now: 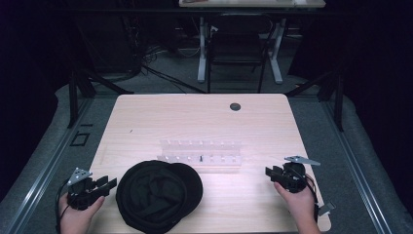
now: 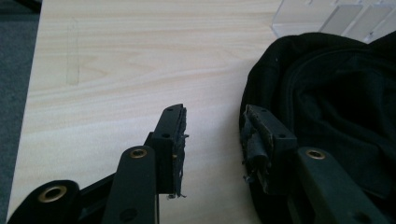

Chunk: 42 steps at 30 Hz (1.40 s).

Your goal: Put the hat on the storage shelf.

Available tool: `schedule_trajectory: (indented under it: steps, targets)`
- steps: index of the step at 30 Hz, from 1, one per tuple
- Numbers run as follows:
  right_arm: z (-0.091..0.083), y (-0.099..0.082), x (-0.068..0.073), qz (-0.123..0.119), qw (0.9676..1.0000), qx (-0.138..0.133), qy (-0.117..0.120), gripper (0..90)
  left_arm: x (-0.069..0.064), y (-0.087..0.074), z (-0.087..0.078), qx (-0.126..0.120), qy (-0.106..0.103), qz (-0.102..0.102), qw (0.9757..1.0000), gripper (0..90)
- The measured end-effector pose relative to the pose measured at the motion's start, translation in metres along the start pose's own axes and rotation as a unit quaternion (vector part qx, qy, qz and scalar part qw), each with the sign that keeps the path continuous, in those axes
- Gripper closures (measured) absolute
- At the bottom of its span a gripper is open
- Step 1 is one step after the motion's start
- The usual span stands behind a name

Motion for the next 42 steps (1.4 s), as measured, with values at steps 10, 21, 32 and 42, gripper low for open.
schedule_trajectory:
  steps: [10,21,32,42]
  targets:
    - [-0.005,0.003,-0.003,0.022,0.9995,-0.02,0.012,57.5,0.005,0.004,-0.008,0.018,-0.045,-0.036,0.9982,64.3]
    - [-0.004,0.002,-0.005,0.044,0.9985,-0.02,0.028,56.0,0.005,0.018,-0.011,0.075,-0.06,-0.054,0.9939,65.7]
    - [-0.005,0.001,-0.007,0.062,0.9972,-0.021,0.036,54.7,-0.005,0.025,-0.007,0.135,-0.059,-0.037,0.9885,65.7]
    - [-0.004,0.001,-0.009,0.074,0.9962,-0.021,0.042,53.5,-0.01,0.03,-0.001,0.202,-0.054,-0.021,0.9778,63.8]
Point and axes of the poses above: each handheld gripper's, and its own axes: z roughly forward along the jaws, y roughly out of its top, x roughly to its left, the point moved 6 cm from there along z, roughly forward along the jaws, and after that the axes turned 12 degrees about z, right-handed, at the moved point
